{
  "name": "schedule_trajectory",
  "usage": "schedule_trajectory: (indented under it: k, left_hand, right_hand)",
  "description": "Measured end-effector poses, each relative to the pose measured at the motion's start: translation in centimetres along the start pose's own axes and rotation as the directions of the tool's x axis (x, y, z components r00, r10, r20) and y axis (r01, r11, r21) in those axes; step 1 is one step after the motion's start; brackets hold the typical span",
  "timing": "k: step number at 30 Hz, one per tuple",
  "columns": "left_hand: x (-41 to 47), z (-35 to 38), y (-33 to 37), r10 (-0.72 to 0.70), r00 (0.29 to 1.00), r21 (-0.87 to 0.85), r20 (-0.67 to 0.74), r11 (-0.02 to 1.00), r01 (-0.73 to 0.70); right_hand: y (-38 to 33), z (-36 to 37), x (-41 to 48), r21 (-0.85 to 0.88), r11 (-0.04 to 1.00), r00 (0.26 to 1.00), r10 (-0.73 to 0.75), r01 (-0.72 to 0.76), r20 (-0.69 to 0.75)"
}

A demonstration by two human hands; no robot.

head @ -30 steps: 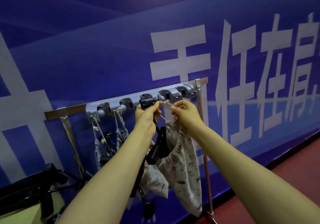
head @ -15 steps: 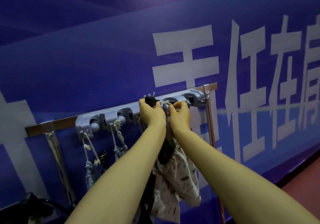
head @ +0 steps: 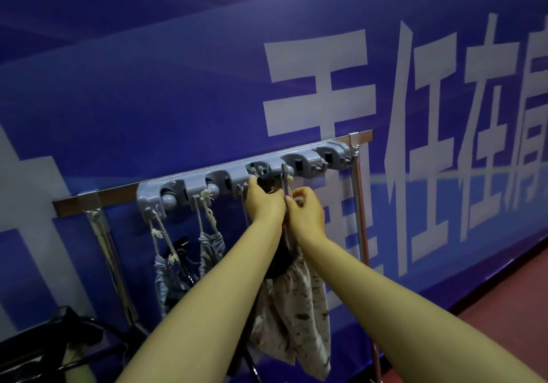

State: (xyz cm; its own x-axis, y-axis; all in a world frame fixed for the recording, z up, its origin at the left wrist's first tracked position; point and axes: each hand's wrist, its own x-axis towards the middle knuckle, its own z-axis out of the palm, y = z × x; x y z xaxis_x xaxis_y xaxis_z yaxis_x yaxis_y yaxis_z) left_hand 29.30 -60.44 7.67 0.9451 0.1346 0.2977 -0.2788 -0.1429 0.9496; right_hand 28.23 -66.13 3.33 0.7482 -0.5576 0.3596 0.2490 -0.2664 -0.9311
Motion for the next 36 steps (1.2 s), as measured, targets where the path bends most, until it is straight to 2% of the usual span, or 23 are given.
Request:
schedule_trajectory:
  k: [3, 5, 9, 14, 19, 23, 27, 33, 36]
  left_hand:
    - [-1.0, -1.5, -0.4, -0.027, 0.994, 0.024, 0.106, 0.999, 0.025]
    - [-1.7, -2.9, -0.4, -0.051, 0.990, 0.020, 0.128, 0.999, 0.049]
    - [-4.0, -8.2, 0.7, -0.113, 0.987, 0.096, 0.118, 0.990, 0.102]
    - [-7.5, -16.1, 0.9, -0.205, 0.976, 0.035, 0.070, 0.979, 0.203]
    - [-11.9, -24.5, 0.2, -0.201, 0.978, 0.038, -0.063, 0.978, 0.204]
    - [-16.7, -32.4, -0.5, -0.225, 0.961, 0.001, -0.162, 0.974, 0.228]
    - [-22.4, -41.3, -3.4, -0.181, 0.927, 0.139, -0.330, 0.961, 0.237]
    - [-29.9, -52.0, -8.1, -0.092, 0.844, 0.386, -0.528, 0.860, 0.335]
    - [-32.2, -56.0, -9.8, -0.010, 0.806, 0.491, -0.592, 0.788, 0.371]
  right_hand:
    - [0.1, -0.2, -1.7, -0.092, 0.994, 0.994, -0.061, 0.053, -0.086]
    - [-0.6, -0.4, -3.1, -0.146, 0.979, 0.983, -0.153, 0.138, -0.097]
    - [-3.7, -0.6, -6.1, -0.131, 0.962, 0.970, -0.242, 0.241, 0.010]
    - [-7.5, 0.1, -11.4, -0.113, 0.954, 0.957, -0.266, 0.279, 0.117]
    - [-10.9, 2.9, -19.0, -0.039, 0.961, 0.920, -0.250, 0.274, 0.303]
    - [-13.7, 6.3, -27.7, 0.039, 0.967, 0.847, -0.241, 0.253, 0.474]
    - [-14.1, 9.4, -37.3, 0.086, 0.971, 0.755, -0.227, 0.223, 0.615]
    - [-12.4, 12.5, -49.3, 0.138, 0.962, 0.623, -0.259, 0.237, 0.738]
    - [-12.6, 14.4, -54.1, 0.152, 0.934, 0.586, -0.323, 0.322, 0.743]
